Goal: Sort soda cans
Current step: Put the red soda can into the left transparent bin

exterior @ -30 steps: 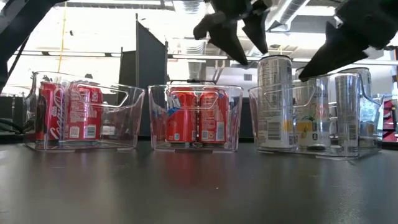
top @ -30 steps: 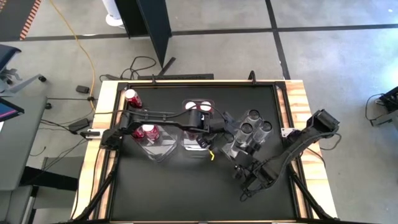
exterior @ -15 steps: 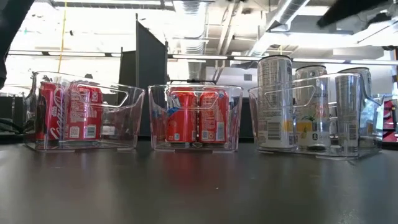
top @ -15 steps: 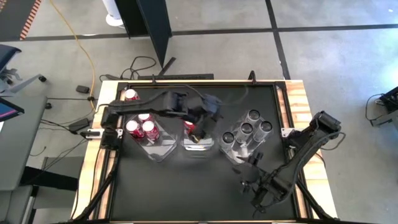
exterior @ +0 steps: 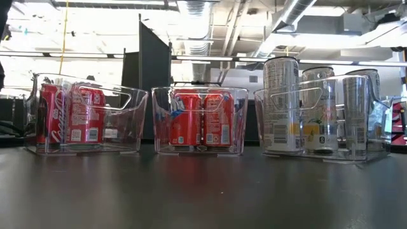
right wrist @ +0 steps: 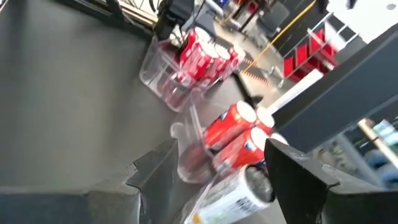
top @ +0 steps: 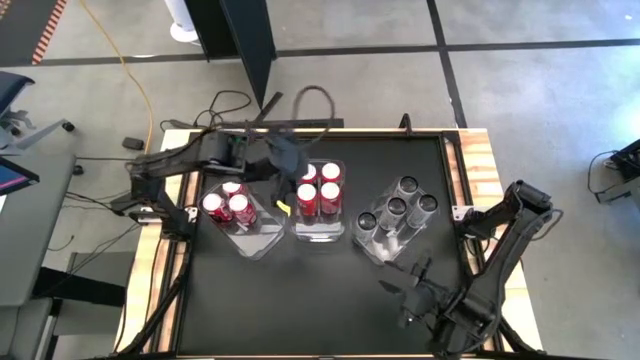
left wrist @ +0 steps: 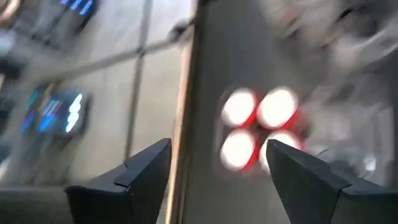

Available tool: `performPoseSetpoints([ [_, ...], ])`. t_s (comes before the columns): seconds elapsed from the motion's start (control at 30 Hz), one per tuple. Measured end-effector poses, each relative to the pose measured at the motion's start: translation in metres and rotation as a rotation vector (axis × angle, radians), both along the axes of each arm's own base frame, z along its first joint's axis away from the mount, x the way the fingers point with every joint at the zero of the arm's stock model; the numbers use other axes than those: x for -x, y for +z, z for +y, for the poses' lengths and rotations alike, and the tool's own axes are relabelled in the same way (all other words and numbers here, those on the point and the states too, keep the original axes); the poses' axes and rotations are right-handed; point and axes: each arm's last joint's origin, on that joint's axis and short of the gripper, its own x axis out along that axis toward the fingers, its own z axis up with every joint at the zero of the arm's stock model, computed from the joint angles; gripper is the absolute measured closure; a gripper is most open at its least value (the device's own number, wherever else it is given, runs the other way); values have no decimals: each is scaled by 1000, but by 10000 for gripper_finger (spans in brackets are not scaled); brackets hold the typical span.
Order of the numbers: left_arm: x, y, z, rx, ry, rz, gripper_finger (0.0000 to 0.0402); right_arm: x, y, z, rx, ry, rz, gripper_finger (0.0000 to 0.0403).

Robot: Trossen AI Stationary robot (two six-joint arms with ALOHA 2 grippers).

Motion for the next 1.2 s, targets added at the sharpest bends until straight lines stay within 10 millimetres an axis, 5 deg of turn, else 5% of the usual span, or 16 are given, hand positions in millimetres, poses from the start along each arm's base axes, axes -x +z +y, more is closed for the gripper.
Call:
performPoseSetpoints([
  [0.23, 31, -11, -19, 45, 220, 29, 172, -5, 15, 0, 85, 18, 10, 147],
  [0.4, 49, -39, -20, 91, 297, 78, 185, -11, 16, -3, 118, 14, 28, 147],
  [0.8, 127, -103, 90, 233, 1067, -17, 189, -29, 20, -9, 181, 10, 54, 147],
  [1.0, 141, -117, 140, 295, 1097, -24, 175, -33, 20, -13, 185, -7, 59, 148],
  [1.2, 152, -132, 177, 358, 1147, 45, 110, -33, 19, -13, 189, -7, 63, 148],
])
